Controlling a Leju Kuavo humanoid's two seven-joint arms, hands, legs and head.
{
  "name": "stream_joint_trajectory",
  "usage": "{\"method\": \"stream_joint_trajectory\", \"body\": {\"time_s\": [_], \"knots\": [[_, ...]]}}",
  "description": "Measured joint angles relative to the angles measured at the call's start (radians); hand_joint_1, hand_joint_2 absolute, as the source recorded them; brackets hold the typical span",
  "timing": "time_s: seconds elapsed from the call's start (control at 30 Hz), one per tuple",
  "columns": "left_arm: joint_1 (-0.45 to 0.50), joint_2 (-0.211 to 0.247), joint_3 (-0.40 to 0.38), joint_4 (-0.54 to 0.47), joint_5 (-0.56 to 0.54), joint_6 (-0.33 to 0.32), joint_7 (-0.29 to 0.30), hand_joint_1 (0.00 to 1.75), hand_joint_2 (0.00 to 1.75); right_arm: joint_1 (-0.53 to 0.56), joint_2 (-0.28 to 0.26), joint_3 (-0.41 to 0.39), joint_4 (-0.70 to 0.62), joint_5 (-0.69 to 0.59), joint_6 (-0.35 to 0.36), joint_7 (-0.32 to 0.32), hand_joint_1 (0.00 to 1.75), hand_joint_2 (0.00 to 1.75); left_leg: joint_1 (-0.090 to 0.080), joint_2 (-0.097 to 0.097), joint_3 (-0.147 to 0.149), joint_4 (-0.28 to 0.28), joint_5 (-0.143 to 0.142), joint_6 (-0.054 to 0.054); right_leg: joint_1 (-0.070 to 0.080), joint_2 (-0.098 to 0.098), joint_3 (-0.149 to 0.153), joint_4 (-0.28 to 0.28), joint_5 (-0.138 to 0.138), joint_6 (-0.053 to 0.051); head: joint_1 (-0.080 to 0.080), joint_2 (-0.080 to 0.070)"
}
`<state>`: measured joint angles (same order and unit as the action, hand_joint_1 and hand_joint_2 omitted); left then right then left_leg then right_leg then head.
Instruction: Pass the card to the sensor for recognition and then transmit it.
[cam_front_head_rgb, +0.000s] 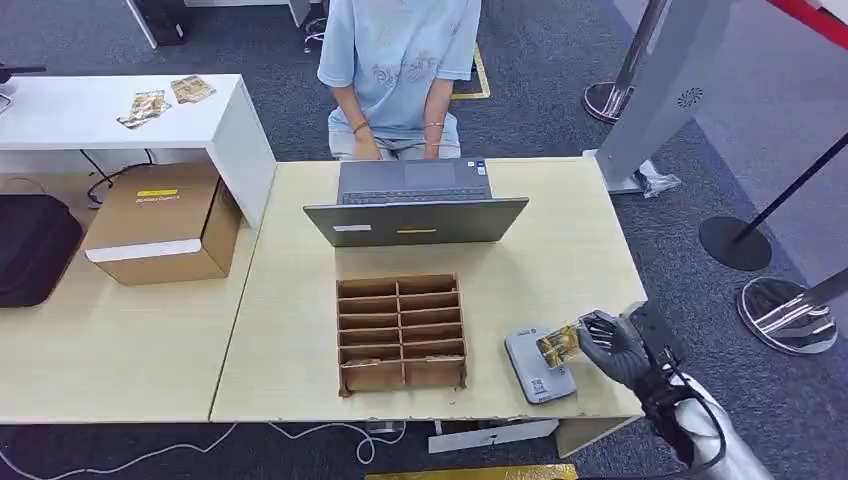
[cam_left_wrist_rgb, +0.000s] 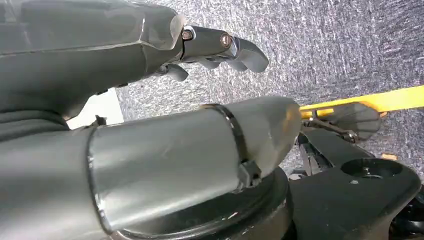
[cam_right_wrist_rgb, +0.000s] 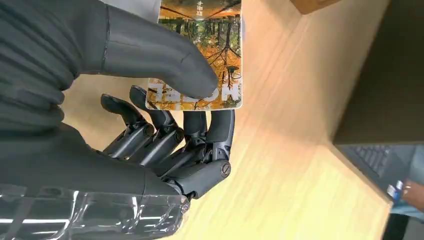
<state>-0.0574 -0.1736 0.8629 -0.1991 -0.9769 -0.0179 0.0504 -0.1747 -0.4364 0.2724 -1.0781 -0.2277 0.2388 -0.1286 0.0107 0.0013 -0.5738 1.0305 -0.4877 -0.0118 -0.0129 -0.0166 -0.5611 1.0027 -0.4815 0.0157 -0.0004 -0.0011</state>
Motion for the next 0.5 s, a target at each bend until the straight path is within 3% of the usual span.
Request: {"method": "stream_joint_trajectory", "body": {"time_s": [0.5], "knots": [[0.0,0.0,0.0,0.0,-0.014,0.0,0.002,0.0,0.0,0.047,0.035,0.003,0.03,0.003,-0.041,-0.002,1.75,1.75,0.0,0.0,0.0,0.0,0.0,0.0,0.0,0.001,0.0,0.0,0.0,0.0,0.0,0.0]]}}
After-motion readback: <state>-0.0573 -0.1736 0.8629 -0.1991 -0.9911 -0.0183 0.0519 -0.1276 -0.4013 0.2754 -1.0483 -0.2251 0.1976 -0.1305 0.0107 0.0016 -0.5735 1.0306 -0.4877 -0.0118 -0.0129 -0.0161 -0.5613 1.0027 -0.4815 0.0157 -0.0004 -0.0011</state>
